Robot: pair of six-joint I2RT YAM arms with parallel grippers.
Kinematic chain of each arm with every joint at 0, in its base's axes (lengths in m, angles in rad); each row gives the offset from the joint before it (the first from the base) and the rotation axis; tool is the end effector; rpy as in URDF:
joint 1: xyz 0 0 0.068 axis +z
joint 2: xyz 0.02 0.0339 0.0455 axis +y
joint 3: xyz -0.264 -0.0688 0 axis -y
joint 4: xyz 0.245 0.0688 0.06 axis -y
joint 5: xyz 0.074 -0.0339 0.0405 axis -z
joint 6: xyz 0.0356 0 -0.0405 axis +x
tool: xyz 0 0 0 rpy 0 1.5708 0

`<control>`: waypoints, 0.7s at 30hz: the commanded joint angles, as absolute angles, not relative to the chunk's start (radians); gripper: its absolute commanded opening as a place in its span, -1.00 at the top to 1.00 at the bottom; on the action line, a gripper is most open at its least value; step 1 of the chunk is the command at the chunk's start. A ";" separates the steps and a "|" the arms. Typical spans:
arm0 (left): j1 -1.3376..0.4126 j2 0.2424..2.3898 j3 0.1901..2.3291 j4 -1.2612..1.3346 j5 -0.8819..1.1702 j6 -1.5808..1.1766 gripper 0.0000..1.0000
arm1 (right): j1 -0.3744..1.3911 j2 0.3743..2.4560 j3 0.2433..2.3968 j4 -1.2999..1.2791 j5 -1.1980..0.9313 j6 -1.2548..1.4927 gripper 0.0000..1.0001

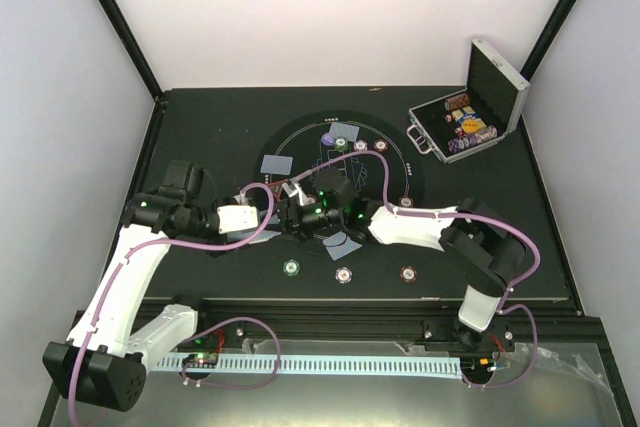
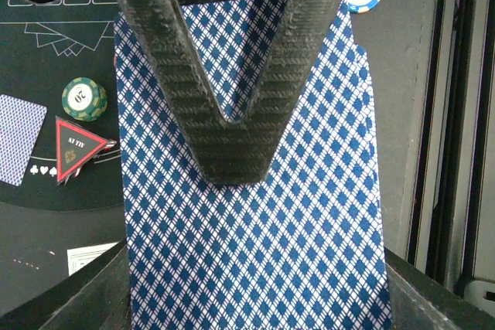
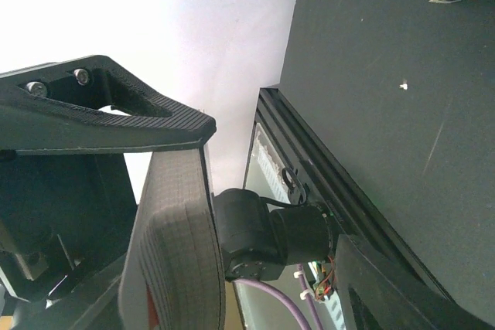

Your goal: Distribute texas hold em gaming equipment

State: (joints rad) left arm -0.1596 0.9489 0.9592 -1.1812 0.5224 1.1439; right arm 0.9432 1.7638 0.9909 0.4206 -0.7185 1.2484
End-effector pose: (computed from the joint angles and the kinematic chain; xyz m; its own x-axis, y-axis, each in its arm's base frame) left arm 0.1466 -0.0416 0.2940 -0.0766 0.8113 -0.5795 0.9642 0.2082 0.1641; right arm 0.2057 0.3234 0.2097 -0.9862 -0.1436 -0.0819 -0.1158 0.2465 0.9622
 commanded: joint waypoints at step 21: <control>-0.162 0.936 0.985 -1.187 0.532 1.150 0.97 | 0.908 1.634 0.993 0.210 -0.683 1.154 0.02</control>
State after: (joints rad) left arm -0.1593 0.9485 0.9592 -1.1824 0.5030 1.1442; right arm 0.9138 1.6669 0.9859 0.2466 -0.6975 1.1751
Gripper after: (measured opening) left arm 0.674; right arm 0.502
